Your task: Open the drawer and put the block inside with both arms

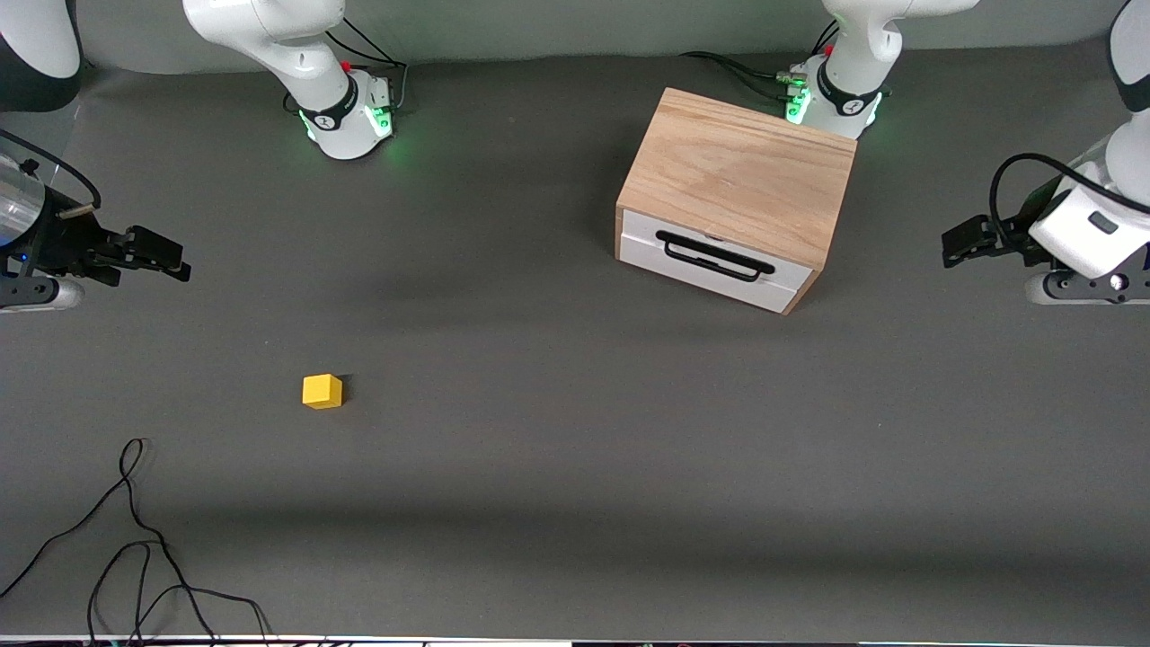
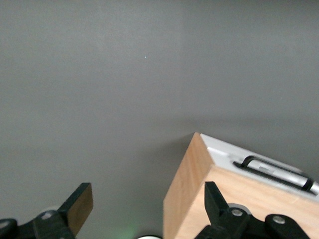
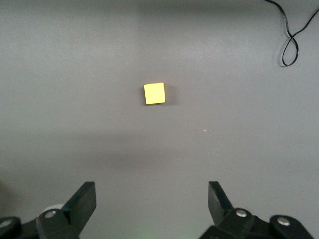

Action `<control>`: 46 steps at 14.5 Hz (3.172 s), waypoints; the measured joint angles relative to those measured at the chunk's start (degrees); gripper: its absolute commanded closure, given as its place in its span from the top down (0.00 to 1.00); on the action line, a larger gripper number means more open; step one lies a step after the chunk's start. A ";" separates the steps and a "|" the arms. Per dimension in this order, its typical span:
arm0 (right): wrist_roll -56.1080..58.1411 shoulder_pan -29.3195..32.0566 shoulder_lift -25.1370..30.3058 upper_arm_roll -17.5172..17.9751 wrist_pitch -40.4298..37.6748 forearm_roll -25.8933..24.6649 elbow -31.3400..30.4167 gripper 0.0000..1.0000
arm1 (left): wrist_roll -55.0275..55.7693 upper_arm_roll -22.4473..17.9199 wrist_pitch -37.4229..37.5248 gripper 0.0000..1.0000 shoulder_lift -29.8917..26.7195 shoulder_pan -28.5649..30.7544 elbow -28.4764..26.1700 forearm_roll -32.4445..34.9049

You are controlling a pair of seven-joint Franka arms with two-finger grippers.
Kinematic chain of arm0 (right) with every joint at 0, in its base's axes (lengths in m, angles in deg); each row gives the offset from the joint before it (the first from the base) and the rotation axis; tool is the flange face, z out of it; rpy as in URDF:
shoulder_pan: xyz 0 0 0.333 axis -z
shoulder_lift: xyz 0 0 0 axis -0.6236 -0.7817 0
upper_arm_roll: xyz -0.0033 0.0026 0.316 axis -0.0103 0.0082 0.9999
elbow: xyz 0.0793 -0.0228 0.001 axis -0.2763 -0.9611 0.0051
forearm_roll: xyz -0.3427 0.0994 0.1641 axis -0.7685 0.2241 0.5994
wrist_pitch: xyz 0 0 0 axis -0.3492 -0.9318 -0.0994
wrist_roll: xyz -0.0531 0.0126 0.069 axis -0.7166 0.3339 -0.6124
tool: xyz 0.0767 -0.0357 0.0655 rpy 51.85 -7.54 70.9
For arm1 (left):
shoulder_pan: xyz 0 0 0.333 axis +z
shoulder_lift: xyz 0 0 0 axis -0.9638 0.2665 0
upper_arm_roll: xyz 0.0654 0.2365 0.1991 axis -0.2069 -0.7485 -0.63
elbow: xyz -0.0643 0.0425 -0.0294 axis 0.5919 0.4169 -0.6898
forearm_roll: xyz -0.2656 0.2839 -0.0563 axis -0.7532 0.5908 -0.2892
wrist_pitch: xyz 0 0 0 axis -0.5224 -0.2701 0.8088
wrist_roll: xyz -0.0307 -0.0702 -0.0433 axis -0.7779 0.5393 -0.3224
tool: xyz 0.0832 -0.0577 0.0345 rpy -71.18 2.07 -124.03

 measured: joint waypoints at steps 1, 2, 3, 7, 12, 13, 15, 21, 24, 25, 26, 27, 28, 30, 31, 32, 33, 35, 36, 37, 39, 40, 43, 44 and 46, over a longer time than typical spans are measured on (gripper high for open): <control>0.00 0.00 -0.54 0.00 0.19 0.00 0.32 1.00 | 4.22 0.17 -0.27 1.00 0.47 -1.26 -0.01 -0.15; 0.00 -0.01 -1.26 0.00 0.33 0.00 0.66 1.00 | 9.51 0.33 -0.37 1.00 1.04 -2.92 -0.02 -0.37; 0.00 -0.01 -2.24 0.00 0.55 0.00 1.12 1.00 | 15.72 0.52 -0.51 1.00 1.77 -4.95 -0.05 -0.62; 0.00 -0.04 -6.59 0.01 1.70 0.00 3.04 1.00 | 41.81 0.93 -4.94 1.00 5.85 -13.65 -0.05 -1.00; 0.00 -0.09 -8.44 0.05 2.81 0.00 3.99 1.00 | 72.44 2.05 -5.23 1.00 10.00 -21.68 1.26 -2.23; 0.00 -0.16 -8.45 0.14 2.81 0.00 4.13 1.00 | 78.10 2.22 -4.71 1.00 10.57 -23.56 1.26 -2.23; 0.00 -0.31 -8.45 0.35 3.00 0.00 4.31 1.00 | 84.51 2.35 -3.53 1.00 11.24 -26.11 1.27 -2.23; 0.00 -0.39 -9.27 0.45 4.64 0.00 4.49 1.00 | 86.66 1.85 -1.90 1.00 14.54 -26.98 0.65 -3.75; 0.00 -0.47 -9.33 0.47 4.69 0.00 4.60 1.00 | 86.66 1.65 -6.62 1.00 18.42 -26.75 -0.58 -3.75; 0.00 -0.47 -9.34 0.47 4.70 0.00 4.61 1.00 | 86.66 1.59 -8.18 1.00 19.37 -26.73 -1.30 -3.75; 0.00 -0.48 -9.35 0.47 4.72 0.00 4.62 1.00 | 86.68 1.57 -9.66 1.00 20.17 -26.72 -2.10 -3.75; 0.00 -0.48 -9.36 0.47 4.73 0.00 4.62 1.00 | 86.80 1.56 -10.98 1.00 20.88 -26.72 -2.83 -3.75; 0.00 -0.48 -9.36 0.47 4.73 0.00 4.63 1.00 | 87.06 1.55 -12.03 1.00 21.54 -26.72 -3.43 -3.75; 0.00 -0.53 -9.36 0.48 4.74 0.00 4.63 1.00 | 87.35 1.52 -12.63 1.00 22.49 -26.72 -3.86 -3.75; 0.00 -0.57 -9.36 0.49 4.74 0.00 4.63 1.00 | 87.39 1.50 -12.63 1.00 22.69 -26.72 -3.98 -3.75; 0.00 -0.61 -9.36 0.49 4.74 0.00 4.63 1.00 | 87.42 1.47 -12.63 1.00 22.81 -26.71 -4.07 -3.75; 0.00 -0.65 -9.36 0.49 4.74 0.00 4.63 1.00 | 87.44 1.46 -12.63 1.00 22.91 -26.71 -4.28 -3.75; 0.00 -0.79 -9.36 0.50 4.74 0.00 4.64 1.00 | 87.45 1.46 -12.63 1.00 23.07 -26.72 -5.20 -3.75; 0.00 -0.93 -9.37 0.50 4.74 0.00 4.64 1.00 | 87.45 1.46 -12.63 1.00 23.24 -26.72 -5.69 -3.75; 0.00 -1.12 -9.37 0.50 4.74 0.00 4.64 1.00 | 87.45 1.46 -12.63 1.00 23.52 -26.74 -6.00 -3.75; 0.00 -1.39 -9.40 0.51 4.74 0.00 4.63 1.00 | 87.45 1.46 -13.41 1.00 24.30 -26.75 -6.34 -3.75; 0.00 -1.42 -9.42 0.51 4.74 0.00 4.63 1.00 | 87.45 1.46 -14.33 1.00 24.60 -26.75 -6.34 -3.75; 0.00 -1.43 -9.47 0.51 4.74 0.00 4.63 1.00 | 87.46 1.47 -16.08 1.00 24.78 -26.76 -6.34 -3.55; 0.00 -1.43 -9.49 0.51 4.74 0.00 4.63 1.00 | 87.46 1.47 -16.65 1.00 24.78 -26.76 -6.34 -3.51; 0.00 -1.43 -9.53 0.51 4.74 0.00 4.63 1.00 | 87.46 1.47 -17.28 1.00 24.78 -26.75 -6.19 -3.47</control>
